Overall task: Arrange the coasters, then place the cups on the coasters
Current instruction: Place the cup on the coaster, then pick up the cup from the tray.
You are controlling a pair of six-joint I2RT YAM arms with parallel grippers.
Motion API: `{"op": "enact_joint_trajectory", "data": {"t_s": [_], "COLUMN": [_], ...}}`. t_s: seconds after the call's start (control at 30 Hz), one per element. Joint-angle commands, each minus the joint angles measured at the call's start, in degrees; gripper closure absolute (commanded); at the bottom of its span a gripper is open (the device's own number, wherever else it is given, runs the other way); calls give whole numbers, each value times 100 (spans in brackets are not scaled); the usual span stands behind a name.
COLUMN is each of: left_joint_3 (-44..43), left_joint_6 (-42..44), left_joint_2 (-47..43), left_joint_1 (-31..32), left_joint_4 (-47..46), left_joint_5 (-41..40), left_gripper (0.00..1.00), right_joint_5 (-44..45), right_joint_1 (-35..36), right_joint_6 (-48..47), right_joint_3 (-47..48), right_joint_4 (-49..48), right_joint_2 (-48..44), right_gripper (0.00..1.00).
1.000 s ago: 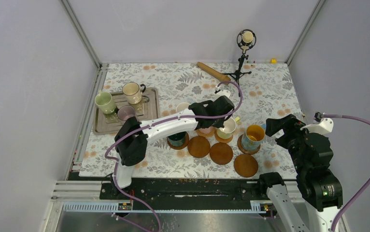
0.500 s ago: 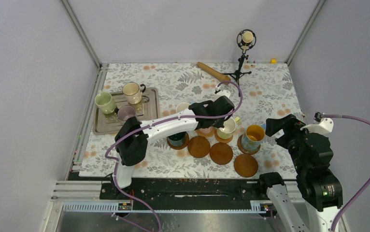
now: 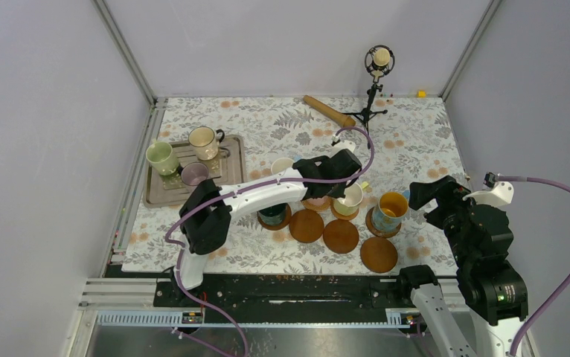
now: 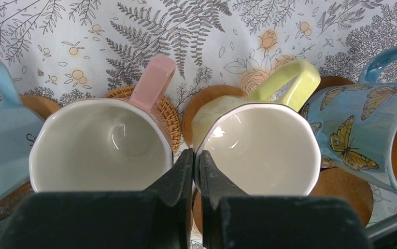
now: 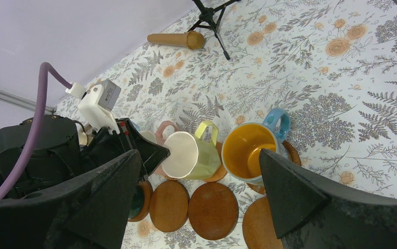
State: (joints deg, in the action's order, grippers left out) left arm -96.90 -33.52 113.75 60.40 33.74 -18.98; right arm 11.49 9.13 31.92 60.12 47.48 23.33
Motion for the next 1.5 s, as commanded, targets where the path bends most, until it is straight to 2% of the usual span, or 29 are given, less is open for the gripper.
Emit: {"op": "enact_joint_trajectory", "data": {"t_s": [0.0,0.1,0.2,0.47,0.7,0.9,1.07,1.27,1.37,1.47], "left_joint_3": [-74,-86,-198,-495,-699,-151,861,2060,2506,3038], "left_joint_6": [-90,-91,-110,71,383,503,661,387,10,-640], "left_joint_2": [-76,-75,-122,-796,-1680,-2610,-3668,-4426,-4614,-4729], "left_joint_1": [-2,2,-2,-2,-13,-404,-1339,-3696,-4562,-5216], "left_joint_4": [-506,-472,-320,-67,-39,180,277,549,595,466], "left_joint_5": [-178,-170,-127,-322,-445,-721,-1199,-918,-874,-705], "left_gripper": [93,87,71,38,33,33,30,32,33,40], "right_joint_5": [126,126,117,4,-182,-517,-1051,-1474,-1583,-1664], "right_joint_1": [37,37,32,38,36,36,37,37,39,38], "right_joint_6": [-54,-62,-63,-22,-3,9,-100,-174,-172,-169], "right_joint_3": [105,98,80,-35,-189,-229,-269,-386,-475,-522], "right_joint_4": [-154,-158,-154,-197,-221,-240,-244,-224,-347,-457], "right_joint_2": [-13,-8,-4,16,-46,14,137,298,317,345], "right_gripper": [7,7,7,7,7,7,6,1,0,1]}}
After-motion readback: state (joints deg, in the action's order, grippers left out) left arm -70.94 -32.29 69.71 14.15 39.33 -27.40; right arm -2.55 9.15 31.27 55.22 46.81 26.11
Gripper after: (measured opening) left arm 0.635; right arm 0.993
